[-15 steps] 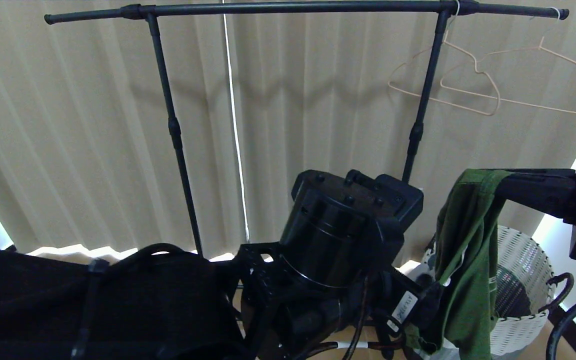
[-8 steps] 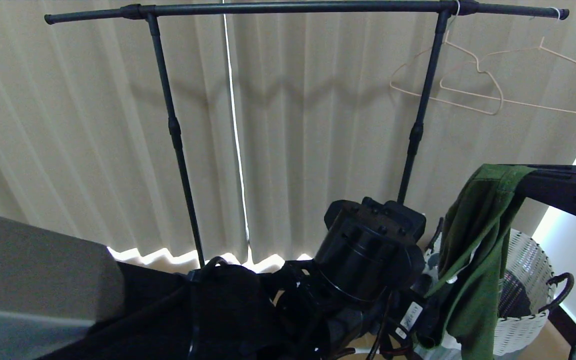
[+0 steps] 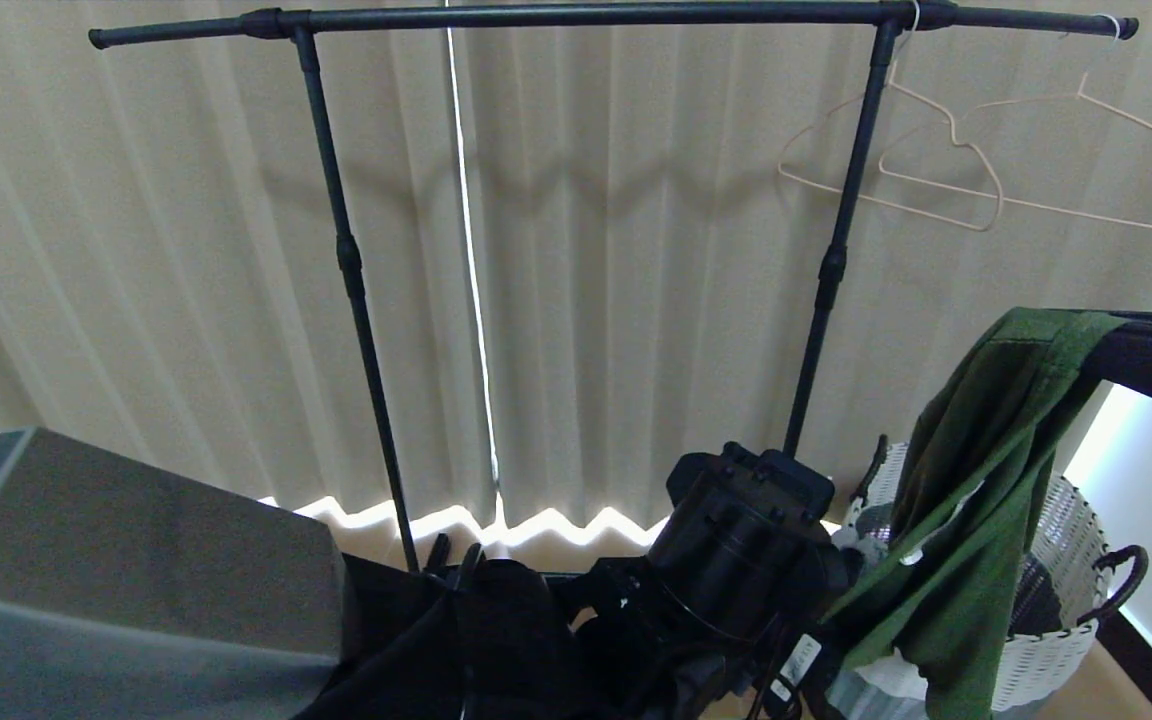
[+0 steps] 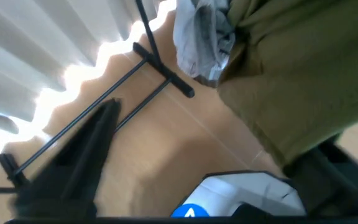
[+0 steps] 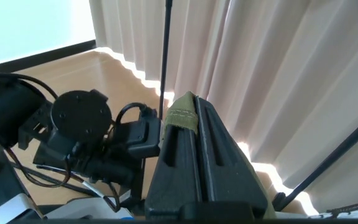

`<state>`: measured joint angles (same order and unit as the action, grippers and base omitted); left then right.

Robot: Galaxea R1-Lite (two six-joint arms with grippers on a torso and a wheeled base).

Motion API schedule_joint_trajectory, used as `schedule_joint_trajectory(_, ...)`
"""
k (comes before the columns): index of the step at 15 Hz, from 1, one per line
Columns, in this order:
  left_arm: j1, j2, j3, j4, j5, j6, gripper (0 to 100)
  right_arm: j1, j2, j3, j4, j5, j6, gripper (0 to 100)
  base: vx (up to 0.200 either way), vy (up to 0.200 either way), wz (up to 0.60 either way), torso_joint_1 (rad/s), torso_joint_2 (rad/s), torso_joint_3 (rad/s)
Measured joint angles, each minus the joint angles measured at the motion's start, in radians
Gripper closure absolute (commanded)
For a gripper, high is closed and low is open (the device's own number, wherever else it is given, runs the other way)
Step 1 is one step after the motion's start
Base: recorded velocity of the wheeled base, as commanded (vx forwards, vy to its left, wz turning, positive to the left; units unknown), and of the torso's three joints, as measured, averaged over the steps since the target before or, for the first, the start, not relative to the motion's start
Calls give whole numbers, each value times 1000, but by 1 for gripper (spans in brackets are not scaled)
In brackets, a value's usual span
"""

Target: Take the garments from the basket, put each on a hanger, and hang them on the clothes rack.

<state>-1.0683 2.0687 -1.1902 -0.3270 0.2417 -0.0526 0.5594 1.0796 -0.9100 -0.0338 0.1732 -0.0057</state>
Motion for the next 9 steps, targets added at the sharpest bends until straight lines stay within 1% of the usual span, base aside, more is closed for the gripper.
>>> schedule_joint_trajectory(3,-9,-14,28,-3,4,13,100,0,-3,0,0,0,0,100,0,0,0,0,0,0)
schedule_joint_trajectory(4,-15,-22,39,-9,33,14,100,0,-3,1,1,-1,0,100,0,0,0,0,0,0)
schedule_joint_trajectory(5,-28,-40,59,-13,96,16,100,0,0,2,3,-2,0,100,0,0,0,0,0,0)
schedule_joint_trajectory(6,-41,-64,84,-15,134,22,100,0,4,2,3,-2,0,100,0,0,0,0,0,0)
schedule_joint_trajectory(8,-54,-136,137,-10,155,54,100,0,21,2,1,-4,0,100,0,0,0,0,0,0)
schedule_joint_trajectory(9,-54,-185,159,10,157,67,100,0,31,1,0,-5,0,100,0,0,0,0,0,0)
